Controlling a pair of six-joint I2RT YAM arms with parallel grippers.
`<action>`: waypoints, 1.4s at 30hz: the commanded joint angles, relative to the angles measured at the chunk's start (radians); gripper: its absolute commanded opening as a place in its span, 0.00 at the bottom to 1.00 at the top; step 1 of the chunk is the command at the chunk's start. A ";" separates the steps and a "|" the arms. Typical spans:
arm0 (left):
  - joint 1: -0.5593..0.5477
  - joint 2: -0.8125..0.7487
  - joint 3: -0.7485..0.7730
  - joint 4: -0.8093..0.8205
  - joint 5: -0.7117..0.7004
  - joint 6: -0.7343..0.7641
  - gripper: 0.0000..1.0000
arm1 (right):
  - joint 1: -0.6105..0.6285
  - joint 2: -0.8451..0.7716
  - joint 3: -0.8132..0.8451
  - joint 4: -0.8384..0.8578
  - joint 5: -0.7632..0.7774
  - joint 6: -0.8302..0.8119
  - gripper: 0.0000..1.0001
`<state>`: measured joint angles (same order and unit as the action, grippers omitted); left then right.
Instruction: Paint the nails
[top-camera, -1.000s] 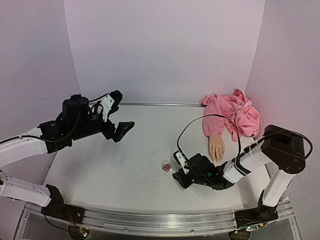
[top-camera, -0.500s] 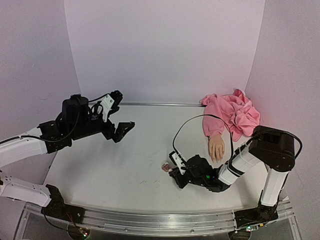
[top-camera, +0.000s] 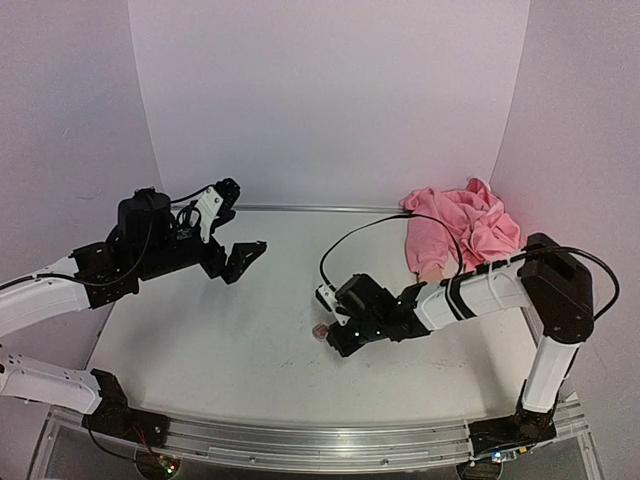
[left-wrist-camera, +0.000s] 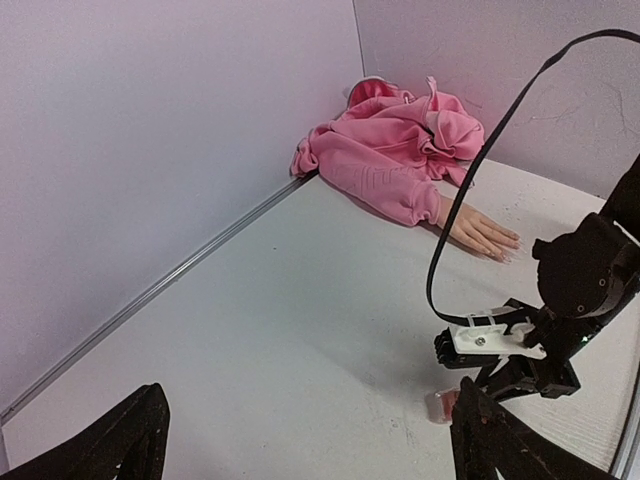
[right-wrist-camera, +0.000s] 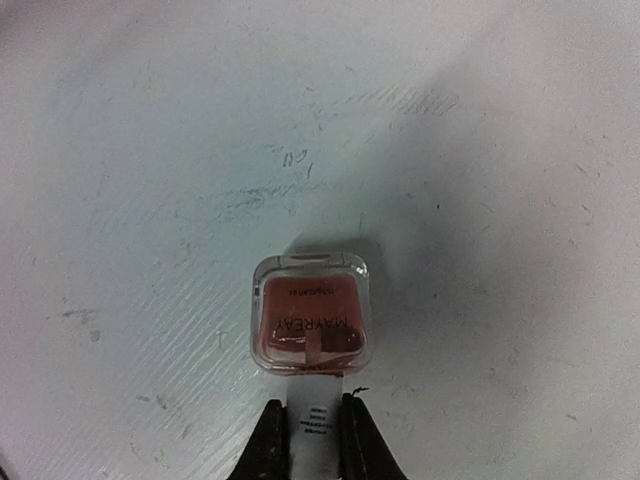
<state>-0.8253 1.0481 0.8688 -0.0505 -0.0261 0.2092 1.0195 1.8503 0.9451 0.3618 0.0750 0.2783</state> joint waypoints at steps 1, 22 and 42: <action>0.005 -0.025 0.004 0.046 0.003 0.001 1.00 | -0.005 -0.102 0.139 -0.580 -0.139 0.090 0.00; 0.005 -0.045 0.002 0.046 0.017 -0.009 1.00 | -0.014 0.142 0.487 -1.369 -0.299 0.004 0.00; 0.005 -0.062 0.001 0.046 0.022 -0.011 0.99 | -0.014 0.221 0.613 -1.369 -0.267 0.005 0.29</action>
<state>-0.8253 1.0019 0.8684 -0.0505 -0.0189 0.2085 1.0092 2.0613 1.5204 -0.9394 -0.2104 0.2840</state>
